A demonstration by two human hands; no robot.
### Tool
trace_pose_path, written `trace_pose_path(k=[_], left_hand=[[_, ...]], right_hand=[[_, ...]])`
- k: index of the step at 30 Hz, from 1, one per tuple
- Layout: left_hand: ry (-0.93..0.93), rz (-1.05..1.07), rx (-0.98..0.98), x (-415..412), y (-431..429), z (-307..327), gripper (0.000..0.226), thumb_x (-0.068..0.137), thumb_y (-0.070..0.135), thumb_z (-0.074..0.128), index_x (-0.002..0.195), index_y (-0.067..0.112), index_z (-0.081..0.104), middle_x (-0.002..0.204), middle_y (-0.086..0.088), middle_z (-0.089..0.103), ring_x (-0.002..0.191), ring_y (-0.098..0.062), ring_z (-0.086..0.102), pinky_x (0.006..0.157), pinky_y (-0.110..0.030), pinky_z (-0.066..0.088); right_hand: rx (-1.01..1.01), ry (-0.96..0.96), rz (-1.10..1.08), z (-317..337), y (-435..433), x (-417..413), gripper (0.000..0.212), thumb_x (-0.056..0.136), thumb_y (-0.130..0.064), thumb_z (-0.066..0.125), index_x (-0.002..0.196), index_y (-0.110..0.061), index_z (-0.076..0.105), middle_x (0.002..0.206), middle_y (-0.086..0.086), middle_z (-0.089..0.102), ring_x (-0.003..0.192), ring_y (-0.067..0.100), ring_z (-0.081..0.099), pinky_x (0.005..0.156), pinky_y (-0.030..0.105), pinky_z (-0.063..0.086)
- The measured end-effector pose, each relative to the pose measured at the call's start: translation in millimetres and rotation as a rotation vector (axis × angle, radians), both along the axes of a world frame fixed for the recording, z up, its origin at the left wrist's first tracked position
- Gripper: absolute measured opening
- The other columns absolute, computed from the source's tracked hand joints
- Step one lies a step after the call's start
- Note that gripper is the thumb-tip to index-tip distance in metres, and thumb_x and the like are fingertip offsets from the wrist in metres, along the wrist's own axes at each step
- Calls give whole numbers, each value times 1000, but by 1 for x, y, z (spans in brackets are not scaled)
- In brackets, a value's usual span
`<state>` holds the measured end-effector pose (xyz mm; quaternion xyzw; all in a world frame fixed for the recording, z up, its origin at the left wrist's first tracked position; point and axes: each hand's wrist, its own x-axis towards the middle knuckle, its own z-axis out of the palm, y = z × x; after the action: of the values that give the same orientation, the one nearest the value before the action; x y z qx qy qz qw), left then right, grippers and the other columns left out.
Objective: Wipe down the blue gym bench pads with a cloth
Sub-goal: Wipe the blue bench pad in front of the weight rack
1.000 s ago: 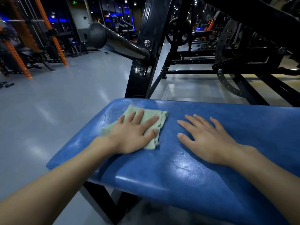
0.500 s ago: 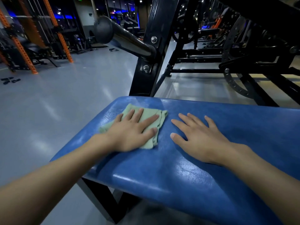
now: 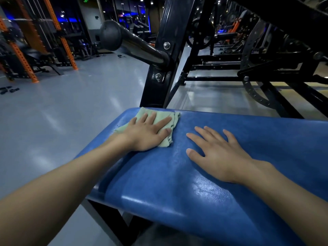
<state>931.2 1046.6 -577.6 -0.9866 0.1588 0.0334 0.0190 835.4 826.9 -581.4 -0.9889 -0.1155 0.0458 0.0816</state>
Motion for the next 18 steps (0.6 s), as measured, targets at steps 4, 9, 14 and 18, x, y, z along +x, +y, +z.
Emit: trace_pose_path(k=[4, 9, 14, 18], left_hand=[[12, -66, 8, -86, 33, 4, 62, 86, 74, -2, 146, 63, -8, 167, 2, -8, 152, -17, -14, 122, -47, -4], [33, -65, 26, -153, 57, 11, 59, 76, 76, -13, 134, 71, -25, 162, 11, -24, 148, -12, -26, 122, -40, -11], [51, -31, 23, -113, 47, 11, 66, 75, 85, -9, 139, 70, -17, 165, 8, -18, 151, -15, -20, 122, -43, -7], [23, 5, 10, -34, 31, 3, 65, 83, 75, 3, 146, 64, -3, 167, 2, -6, 153, -20, -10, 121, -49, -2]], right_hand=[[-11, 12, 2, 3, 0, -3, 65, 95, -64, 12, 155, -42, 5, 165, -12, -6, 150, 8, -13, 120, 52, -8], [-25, -44, 9, 12, 9, 2, 61, 99, -58, 23, 155, -35, 16, 166, -9, 4, 151, 11, -7, 119, 56, -7], [26, 24, 28, 7, 25, 15, 62, 99, -60, 18, 156, -40, 3, 165, -13, -8, 150, 9, -15, 119, 54, -11], [-12, 2, 22, -2, 26, 18, 62, 98, -60, 13, 155, -40, 3, 165, -12, -11, 150, 10, -16, 119, 54, -10]])
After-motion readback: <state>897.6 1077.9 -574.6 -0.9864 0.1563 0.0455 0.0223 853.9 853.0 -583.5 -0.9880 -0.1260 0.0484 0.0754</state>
